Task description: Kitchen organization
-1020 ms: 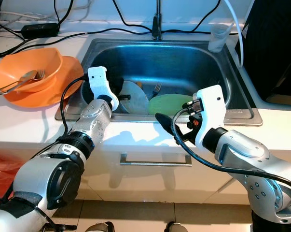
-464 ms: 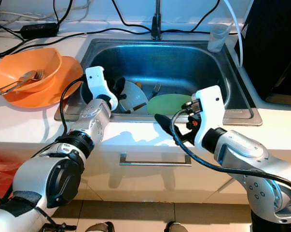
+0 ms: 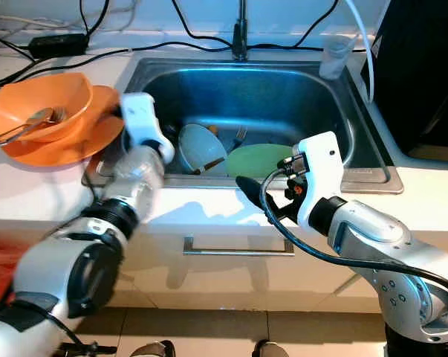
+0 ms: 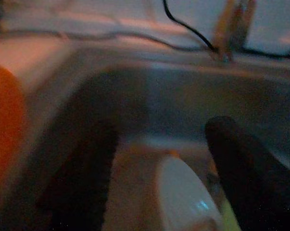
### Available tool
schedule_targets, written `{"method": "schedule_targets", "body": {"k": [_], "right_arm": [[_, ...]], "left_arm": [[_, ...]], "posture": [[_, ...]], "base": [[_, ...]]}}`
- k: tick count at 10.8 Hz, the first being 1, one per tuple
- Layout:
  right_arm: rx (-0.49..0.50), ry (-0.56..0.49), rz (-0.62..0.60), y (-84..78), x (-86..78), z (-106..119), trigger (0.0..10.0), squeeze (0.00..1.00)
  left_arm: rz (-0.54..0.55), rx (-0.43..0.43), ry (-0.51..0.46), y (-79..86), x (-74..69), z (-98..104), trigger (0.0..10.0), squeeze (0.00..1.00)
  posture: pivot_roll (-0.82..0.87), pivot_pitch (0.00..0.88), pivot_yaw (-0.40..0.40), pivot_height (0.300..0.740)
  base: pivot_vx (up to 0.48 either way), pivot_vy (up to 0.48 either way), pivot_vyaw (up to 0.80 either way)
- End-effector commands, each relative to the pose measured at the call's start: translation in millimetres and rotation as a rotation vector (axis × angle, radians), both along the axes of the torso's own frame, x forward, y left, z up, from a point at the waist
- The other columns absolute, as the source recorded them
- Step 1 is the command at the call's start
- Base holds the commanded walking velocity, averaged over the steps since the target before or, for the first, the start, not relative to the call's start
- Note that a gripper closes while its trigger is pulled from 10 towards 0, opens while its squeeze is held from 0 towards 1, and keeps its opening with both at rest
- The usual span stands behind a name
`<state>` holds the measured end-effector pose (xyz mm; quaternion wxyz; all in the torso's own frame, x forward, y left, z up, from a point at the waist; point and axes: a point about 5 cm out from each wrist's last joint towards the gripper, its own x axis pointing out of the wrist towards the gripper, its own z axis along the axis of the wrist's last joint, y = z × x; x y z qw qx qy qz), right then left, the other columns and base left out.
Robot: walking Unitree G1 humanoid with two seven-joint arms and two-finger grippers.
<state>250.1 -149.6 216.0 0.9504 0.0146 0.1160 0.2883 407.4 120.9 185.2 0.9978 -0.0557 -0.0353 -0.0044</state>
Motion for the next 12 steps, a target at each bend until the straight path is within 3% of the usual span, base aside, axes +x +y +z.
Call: {"method": "schedule_targets", "body": {"k": [1,5,7,9,10,12], "right_arm": [[0.001,-0.013,0.013,1.9,1.2,2,10.0,0.00],[0.044,-0.076,0.058,11.4,8.1,10,10.0,0.00],[0.087,-0.108,0.090,18.2,9.9,14,10.0,0.00],[0.106,-0.122,0.112,21.4,11.7,16,10.0,0.00],[0.140,-0.133,0.158,26.9,11.8,17,10.0,0.00],[0.150,-0.129,0.213,34.5,10.8,14,10.0,0.00]], "left_arm": [[0.028,0.045,-0.105,3.5,3.8,25,10.0,1.00],[0.104,0.141,-0.289,19.3,2.9,62,10.0,1.00],[0.171,0.297,-0.487,24.9,-11.9,88,10.0,1.00],[0.233,0.332,-0.515,34.7,-20.9,92,10.0,1.00],[0.317,0.368,-0.499,47.7,-33.7,84,10.0,1.00],[0.379,0.388,-0.403,66.2,-47.4,57,10.0,1.00]], "posture": [[-0.13,0.114,0.032,0.740],[-0.08,0.112,0.019,0.740],[-0.05,0.103,0.006,0.740],[-0.02,0.099,-0.002,0.740],[0.00,0.098,-0.012,0.740],[0.02,0.096,-0.028,0.740]], "base": [[0.000,0.000,0.00],[0.000,0.000,0.00],[0.000,0.000,0.00],[0.000,0.000,0.00],[0.000,0.000,0.00],[0.000,0.000,0.42]]}}
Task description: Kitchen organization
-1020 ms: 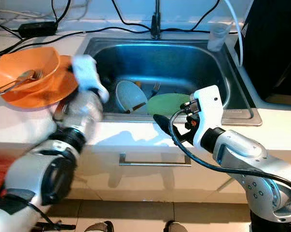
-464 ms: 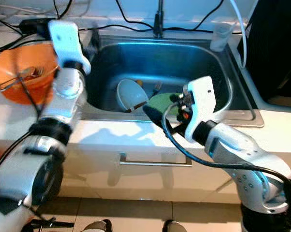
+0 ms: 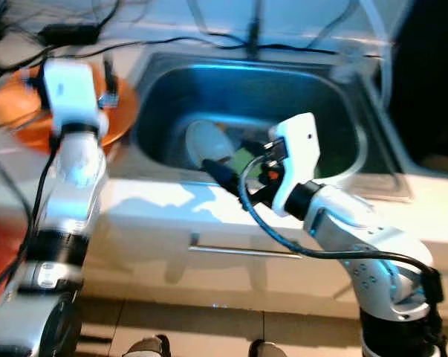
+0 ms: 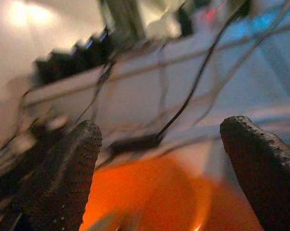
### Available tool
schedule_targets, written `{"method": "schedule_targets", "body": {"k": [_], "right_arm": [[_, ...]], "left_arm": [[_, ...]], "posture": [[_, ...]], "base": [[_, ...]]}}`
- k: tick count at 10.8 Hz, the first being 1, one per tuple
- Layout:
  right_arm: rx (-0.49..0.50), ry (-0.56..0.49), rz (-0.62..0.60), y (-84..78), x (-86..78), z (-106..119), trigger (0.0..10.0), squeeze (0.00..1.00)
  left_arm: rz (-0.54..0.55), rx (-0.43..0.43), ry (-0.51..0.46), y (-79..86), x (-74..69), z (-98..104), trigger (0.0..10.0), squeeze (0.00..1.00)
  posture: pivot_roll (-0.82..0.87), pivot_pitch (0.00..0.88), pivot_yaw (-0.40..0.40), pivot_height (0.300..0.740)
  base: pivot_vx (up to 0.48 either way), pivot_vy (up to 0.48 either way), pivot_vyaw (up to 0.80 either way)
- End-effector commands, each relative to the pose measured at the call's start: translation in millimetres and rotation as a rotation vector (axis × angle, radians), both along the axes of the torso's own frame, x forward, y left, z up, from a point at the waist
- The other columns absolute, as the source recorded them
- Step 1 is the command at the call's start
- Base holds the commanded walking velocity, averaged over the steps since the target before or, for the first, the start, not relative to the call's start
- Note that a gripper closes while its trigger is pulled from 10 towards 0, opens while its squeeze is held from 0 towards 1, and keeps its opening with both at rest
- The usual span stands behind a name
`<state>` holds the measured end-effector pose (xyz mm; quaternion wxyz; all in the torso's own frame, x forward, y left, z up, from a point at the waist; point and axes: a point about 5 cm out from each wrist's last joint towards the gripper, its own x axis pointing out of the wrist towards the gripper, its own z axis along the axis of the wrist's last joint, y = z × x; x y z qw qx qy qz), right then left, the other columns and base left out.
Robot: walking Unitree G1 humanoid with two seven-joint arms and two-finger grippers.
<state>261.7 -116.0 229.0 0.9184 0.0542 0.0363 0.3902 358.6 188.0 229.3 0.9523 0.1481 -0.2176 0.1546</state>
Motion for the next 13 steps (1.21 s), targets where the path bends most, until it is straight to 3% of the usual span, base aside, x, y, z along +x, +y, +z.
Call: {"method": "schedule_targets", "body": {"k": [1,4,6,13], "right_arm": [[0.005,-0.005,0.022,3.1,1.9,0,10.0,0.00],[0.008,-0.006,0.006,1.5,5.0,-2,10.0,0.00],[0.013,0.000,-0.005,1.0,6.6,-4,10.0,0.00],[0.002,-0.008,-0.012,-0.6,5.8,-1,10.0,0.00]], "left_arm": [[0.063,0.004,-0.005,14.8,-8.0,2,10.0,1.00],[0.134,0.011,0.016,34.4,-28.1,-3,10.0,1.00],[0.121,-0.009,0.048,31.1,-32.8,-9,10.0,1.00],[0.039,-0.148,0.145,11.8,-21.0,-24,10.0,1.00]], "posture": [[0.02,0.095,-0.031,0.740],[0.03,0.095,-0.026,0.740],[0.04,0.097,-0.029,0.740],[0.00,0.119,-0.039,0.740]], "base": [[0.000,0.000,0.53],[0.000,0.000,0.30],[0.000,0.000,0.00],[0.000,0.000,0.00]]}}
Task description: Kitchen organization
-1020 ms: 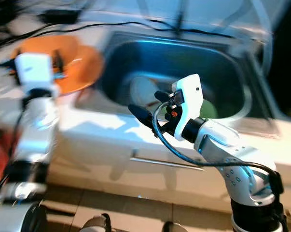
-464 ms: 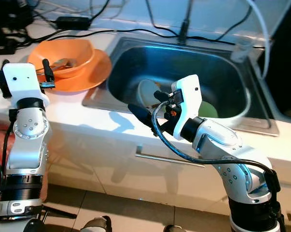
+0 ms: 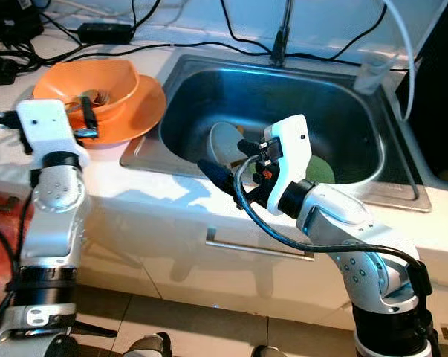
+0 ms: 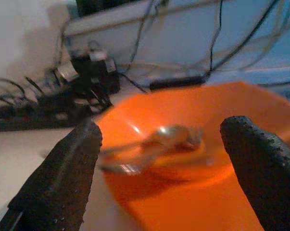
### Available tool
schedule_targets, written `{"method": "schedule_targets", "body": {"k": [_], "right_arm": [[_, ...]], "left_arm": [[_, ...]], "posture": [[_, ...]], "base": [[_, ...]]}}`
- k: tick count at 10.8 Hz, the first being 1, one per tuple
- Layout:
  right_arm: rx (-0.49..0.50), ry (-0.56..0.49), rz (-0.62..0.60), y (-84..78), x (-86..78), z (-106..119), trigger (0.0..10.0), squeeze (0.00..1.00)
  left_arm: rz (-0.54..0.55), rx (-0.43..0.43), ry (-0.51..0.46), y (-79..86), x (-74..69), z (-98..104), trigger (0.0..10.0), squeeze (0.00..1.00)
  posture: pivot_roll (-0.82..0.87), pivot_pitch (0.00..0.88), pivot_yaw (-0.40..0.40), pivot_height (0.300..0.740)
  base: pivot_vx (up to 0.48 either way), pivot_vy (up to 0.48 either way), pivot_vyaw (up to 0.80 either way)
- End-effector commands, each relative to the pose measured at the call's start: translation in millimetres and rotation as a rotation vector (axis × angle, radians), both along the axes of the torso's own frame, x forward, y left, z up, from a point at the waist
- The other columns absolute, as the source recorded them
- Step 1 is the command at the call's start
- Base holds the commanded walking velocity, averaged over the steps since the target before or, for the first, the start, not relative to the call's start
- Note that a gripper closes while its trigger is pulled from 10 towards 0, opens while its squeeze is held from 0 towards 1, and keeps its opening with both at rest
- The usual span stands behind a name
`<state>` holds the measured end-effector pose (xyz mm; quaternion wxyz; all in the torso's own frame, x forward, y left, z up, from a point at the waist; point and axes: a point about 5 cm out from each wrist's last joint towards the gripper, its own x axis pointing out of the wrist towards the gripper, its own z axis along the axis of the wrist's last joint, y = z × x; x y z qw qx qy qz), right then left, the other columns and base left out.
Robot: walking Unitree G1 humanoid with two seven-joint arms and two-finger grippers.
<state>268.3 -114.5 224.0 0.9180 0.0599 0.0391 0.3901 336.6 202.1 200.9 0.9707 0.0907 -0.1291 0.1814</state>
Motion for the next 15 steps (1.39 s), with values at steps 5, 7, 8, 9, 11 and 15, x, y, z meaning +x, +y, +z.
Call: {"method": "schedule_targets", "body": {"k": [5,7,8,9,11,15], "right_arm": [[-0.029,-0.008,-0.008,-6.1,-2.0,5,10.0,0.00],[-0.025,-0.007,-0.009,-5.3,-1.5,5,10.0,0.00],[-0.025,-0.005,-0.011,-5.4,-1.4,5,10.0,0.00],[-0.029,-0.003,-0.013,-5.9,-2.0,5,10.0,0.00],[-0.031,-0.004,-0.019,-7.7,-2.3,5,10.0,0.00],[-0.027,-0.006,-0.016,-6.0,-1.0,5,10.0,0.00]], "left_arm": [[0.023,-0.008,0.020,2.8,9.6,-13,10.0,1.00],[0.036,0.005,-0.006,8.7,12.2,-6,10.0,0.18],[0.037,0.011,-0.019,10.2,14.2,-2,10.0,0.00],[0.041,0.010,-0.040,12.9,19.0,3,10.0,0.00],[0.041,0.006,-0.071,12.9,22.0,13,10.0,0.00],[0.007,0.005,-0.069,3.3,18.3,7,10.0,0.00]], "posture": [[-0.02,0.130,-0.062,0.740],[-0.02,0.133,-0.064,0.740],[-0.02,0.133,-0.064,0.740],[-0.03,0.135,-0.064,0.740],[-0.03,0.129,-0.061,0.740],[-0.02,0.124,-0.060,0.740]], "base": [[0.000,0.000,0.00],[0.000,0.000,0.00],[0.000,0.000,0.00],[0.000,0.000,0.00],[0.000,0.000,0.00],[0.000,0.000,0.00]]}}
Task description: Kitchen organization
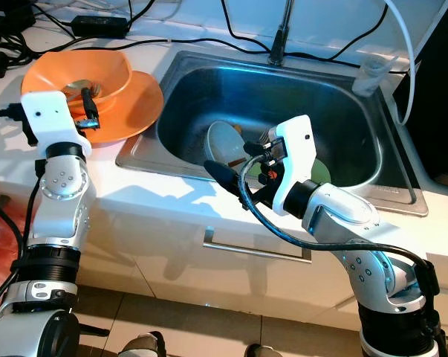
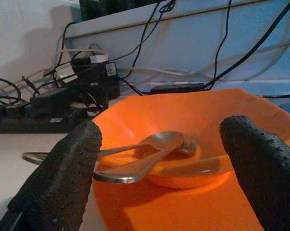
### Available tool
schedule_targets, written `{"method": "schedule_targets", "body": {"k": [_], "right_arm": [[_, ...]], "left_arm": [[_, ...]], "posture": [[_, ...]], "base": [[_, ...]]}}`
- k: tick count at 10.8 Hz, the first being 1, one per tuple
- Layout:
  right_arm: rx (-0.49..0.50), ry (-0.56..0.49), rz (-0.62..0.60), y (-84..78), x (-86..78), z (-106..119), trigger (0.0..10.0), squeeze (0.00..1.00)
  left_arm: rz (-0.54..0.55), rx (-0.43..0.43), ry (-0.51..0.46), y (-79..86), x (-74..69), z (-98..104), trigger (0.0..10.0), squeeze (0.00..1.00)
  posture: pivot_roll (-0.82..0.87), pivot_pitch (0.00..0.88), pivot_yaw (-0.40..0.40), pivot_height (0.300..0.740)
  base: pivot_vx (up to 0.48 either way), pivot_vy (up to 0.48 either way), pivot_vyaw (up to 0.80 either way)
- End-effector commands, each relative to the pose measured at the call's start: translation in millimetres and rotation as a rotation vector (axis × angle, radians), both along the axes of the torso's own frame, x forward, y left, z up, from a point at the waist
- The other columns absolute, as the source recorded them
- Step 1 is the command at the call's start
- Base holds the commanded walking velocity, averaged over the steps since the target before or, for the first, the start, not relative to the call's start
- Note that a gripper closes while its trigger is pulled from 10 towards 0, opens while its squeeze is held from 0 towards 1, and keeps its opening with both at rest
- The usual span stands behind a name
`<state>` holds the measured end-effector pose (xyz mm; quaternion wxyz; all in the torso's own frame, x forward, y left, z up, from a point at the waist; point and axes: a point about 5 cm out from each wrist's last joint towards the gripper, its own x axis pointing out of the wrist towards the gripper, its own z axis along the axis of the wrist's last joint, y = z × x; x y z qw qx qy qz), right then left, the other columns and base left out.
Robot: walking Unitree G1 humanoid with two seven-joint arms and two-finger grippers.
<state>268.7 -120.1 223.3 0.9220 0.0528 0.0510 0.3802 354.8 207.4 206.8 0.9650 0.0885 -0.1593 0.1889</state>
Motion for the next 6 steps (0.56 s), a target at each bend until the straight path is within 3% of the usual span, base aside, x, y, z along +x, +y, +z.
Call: {"method": "schedule_targets", "body": {"k": [1,2,3,4,5,6], "right_arm": [[-0.003,-0.025,0.006,-0.3,-1.2,6.2,10.0,0.00],[-0.005,-0.026,0.004,-0.8,-1.2,6.5,10.0,0.00],[-0.007,-0.027,0.001,-1.8,-1.4,6.6,10.0,0.00],[-0.008,-0.027,-0.002,-2.1,-1.7,6.5,10.0,0.00],[-0.007,-0.027,-0.003,-2.2,-1.9,6.3,10.0,0.00],[-0.006,-0.025,-0.003,-2.0,-1.9,6.0,10.0,0.00]], "left_arm": [[-0.005,-0.002,0.002,-1.2,2.5,-1.5,10.0,0.00],[-0.011,-0.007,0.002,-1.1,3.7,-1.9,9.2,0.00],[-0.019,-0.011,0.001,-0.6,5.7,-1.7,3.5,0.00],[-0.021,-0.013,0.000,0.6,6.3,-0.8,2.1,0.00],[-0.019,-0.011,-0.001,2.3,6.3,-0.7,1.5,0.00],[-0.016,-0.008,-0.005,4.3,6.8,-0.8,0.0,0.00]], "posture": [[-0.03,0.121,-0.062,0.740],[-0.03,0.120,-0.061,0.740],[-0.03,0.119,-0.059,0.740],[-0.03,0.121,-0.057,0.740],[-0.03,0.122,-0.057,0.740],[-0.03,0.122,-0.057,0.740]], "base": [[0.000,0.000,0.00],[0.000,0.000,0.00],[0.000,0.000,0.00],[0.000,0.000,0.00],[0.000,0.000,0.00],[0.000,0.000,0.00]]}}
